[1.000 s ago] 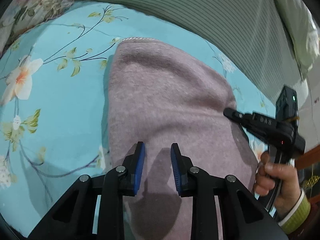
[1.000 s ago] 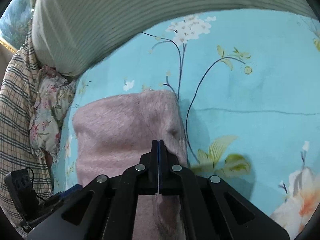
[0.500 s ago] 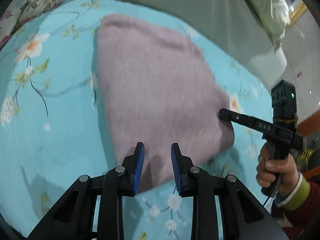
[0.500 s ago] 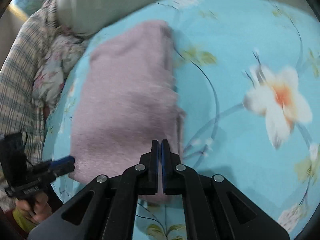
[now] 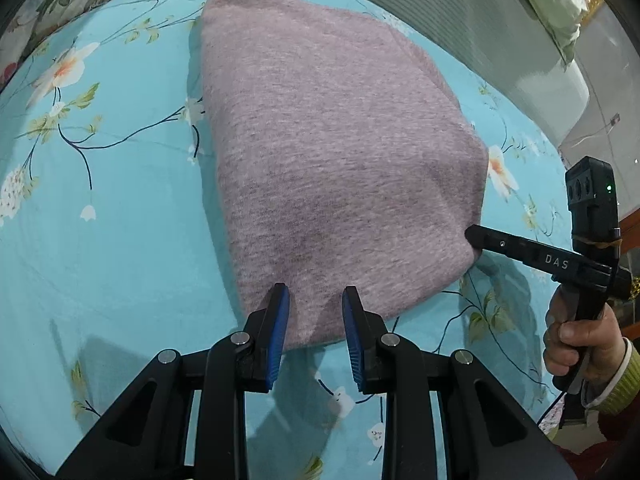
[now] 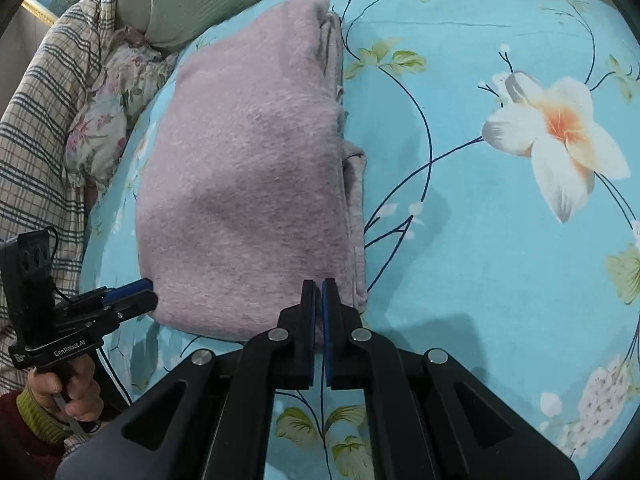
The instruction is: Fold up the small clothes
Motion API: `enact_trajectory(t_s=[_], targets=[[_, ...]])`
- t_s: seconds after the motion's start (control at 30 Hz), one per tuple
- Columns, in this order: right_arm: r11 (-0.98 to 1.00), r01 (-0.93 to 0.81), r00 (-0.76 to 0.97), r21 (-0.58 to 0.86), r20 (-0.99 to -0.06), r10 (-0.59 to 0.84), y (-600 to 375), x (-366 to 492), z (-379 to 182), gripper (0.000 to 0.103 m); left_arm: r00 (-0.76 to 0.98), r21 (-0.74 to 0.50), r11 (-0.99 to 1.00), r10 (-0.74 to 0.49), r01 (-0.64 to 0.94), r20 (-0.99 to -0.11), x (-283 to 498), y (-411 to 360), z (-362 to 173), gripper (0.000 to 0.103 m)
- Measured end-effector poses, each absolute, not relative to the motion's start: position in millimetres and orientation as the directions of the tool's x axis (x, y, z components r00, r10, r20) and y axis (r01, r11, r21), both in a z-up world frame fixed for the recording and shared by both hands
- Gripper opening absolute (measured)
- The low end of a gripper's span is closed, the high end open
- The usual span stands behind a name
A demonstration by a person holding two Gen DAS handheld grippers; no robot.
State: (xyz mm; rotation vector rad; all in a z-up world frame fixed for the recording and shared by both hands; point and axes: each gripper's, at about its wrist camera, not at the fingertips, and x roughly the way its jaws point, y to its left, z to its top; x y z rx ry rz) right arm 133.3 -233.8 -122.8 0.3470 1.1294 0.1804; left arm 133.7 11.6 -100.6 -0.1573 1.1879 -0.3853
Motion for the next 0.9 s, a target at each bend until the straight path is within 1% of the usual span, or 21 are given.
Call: enact_trajectory(t_s=[0.1, 0.47, 0.63, 0.67, 0.73, 0.77, 0.8, 0.83, 0.87, 0.9], targets=[[0.936, 0.039, 0.423, 0.349, -0.854, 0.301, -236, 131, -126, 0.0, 0.324, -0.302, 0.928, -0.361, 0.217, -0.875, 133, 9, -102, 0.027], [0.949, 0.074, 0.413, 0.307, -0.875, 0.251, -232, 123, -130, 0.0, 0.346, -0.279, 0.936, -0.34, 0.214, -0.875, 128, 3, -106, 0.027], [0.954, 0.1, 0.402, 0.282, -0.889, 0.22, -232, 119, -126, 0.0, 0.351, -0.25, 0.945, -0.311, 0.21, -0.883, 125, -1, -103, 0.027], [0.958, 0.118, 0.391, 0.263, -0.899, 0.198, -231, 115, -124, 0.003, 0.35, -0.245, 0.946, -0.307, 0.21, -0.885, 124, -2, -102, 0.028], [0.957, 0.142, 0.391, 0.253, -0.902, 0.181, -234, 104, -120, 0.021, 0.349, -0.233, 0.948, -0.298, 0.217, -0.889, 119, 0, -98, 0.028], [0.951, 0.148, 0.402, 0.272, -0.895, 0.194, -236, 97, -116, 0.022, 0.357, -0.217, 0.952, -0.284, 0.217, -0.89, 115, 2, -95, 0.029], [0.947, 0.149, 0.413, 0.283, -0.889, 0.2, -237, 92, -113, 0.022, 0.37, -0.192, 0.959, -0.26, 0.211, -0.892, 109, 5, -92, 0.04], [0.945, 0.142, 0.438, 0.295, -0.875, 0.207, -237, 83, -105, 0.023, 0.377, -0.175, 0.964, -0.24, 0.199, -0.895, 105, 8, -91, 0.047], [0.945, 0.135, 0.45, 0.296, -0.868, 0.208, -236, 78, -101, 0.024, 0.383, -0.166, 0.968, -0.227, 0.186, -0.895, 100, 13, -89, 0.052], [0.947, 0.127, 0.465, 0.296, -0.861, 0.207, -234, 71, -95, 0.03, 0.387, -0.171, 0.969, -0.228, 0.176, -0.893, 94, 18, -87, 0.052]])
